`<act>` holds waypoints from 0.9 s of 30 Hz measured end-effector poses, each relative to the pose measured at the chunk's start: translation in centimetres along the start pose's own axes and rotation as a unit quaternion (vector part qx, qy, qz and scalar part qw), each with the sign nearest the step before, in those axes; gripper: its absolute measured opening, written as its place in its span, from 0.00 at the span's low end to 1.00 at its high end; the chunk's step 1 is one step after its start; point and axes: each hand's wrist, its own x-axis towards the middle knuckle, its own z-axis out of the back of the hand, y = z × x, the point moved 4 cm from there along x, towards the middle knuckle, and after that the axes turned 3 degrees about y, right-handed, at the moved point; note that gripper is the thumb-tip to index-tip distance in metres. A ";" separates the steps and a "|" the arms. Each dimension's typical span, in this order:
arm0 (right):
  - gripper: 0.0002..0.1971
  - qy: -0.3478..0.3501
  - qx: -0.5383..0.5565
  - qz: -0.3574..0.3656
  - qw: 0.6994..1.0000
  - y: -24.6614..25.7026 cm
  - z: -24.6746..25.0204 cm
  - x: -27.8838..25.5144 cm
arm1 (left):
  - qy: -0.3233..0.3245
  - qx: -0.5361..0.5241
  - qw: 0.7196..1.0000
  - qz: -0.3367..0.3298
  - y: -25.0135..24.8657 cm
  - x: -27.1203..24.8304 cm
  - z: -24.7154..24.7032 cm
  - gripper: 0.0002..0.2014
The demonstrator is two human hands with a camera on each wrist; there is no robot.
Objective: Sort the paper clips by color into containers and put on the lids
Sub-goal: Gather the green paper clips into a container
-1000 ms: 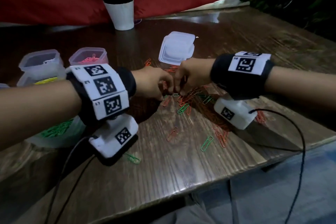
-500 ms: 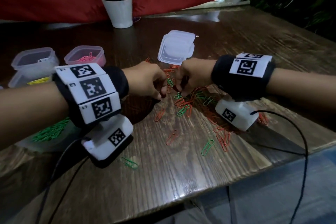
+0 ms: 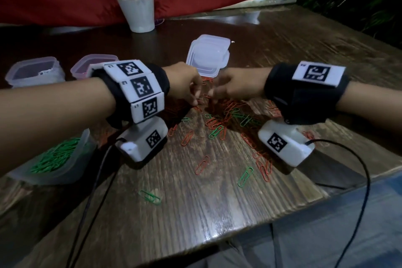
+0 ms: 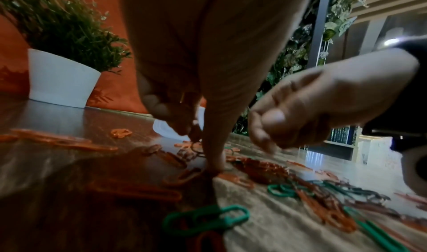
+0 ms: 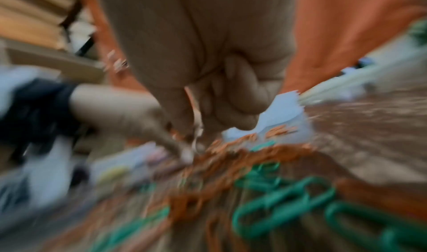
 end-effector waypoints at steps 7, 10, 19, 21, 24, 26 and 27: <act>0.08 0.033 -0.070 -0.024 0.997 1.3 -1.8 1.0 | -0.006 -0.037 0.999 0.007 1.4 -3.2 0.8 0.05; 0.09 0.064 0.051 -0.060 0.995 0.6 -1.8 0.4 | 0.022 -0.065 0.998 0.009 1.8 -3.8 -0.2 0.06; 0.14 0.053 0.395 -0.064 0.915 -2.0 -0.9 -1.2 | 0.087 -0.181 0.979 0.046 3.7 -5.1 -0.7 0.01; 0.10 0.066 0.430 -0.065 0.898 -1.9 -1.1 -1.4 | 0.092 -0.193 0.975 0.053 3.9 -5.2 -0.8 0.03; 0.09 0.069 0.403 -0.051 0.911 -1.3 -1.3 -1.5 | 0.095 -0.229 0.966 0.070 3.6 -5.1 -0.8 0.06; 0.07 0.067 0.316 -0.053 0.945 -0.7 -1.2 -1.3 | 0.074 -0.230 0.967 0.077 3.3 -5.2 -0.4 0.09; 0.07 0.062 0.262 -0.055 0.961 -0.3 -1.1 -1.1 | 0.059 -0.218 0.972 0.067 3.0 -5.2 -0.3 0.11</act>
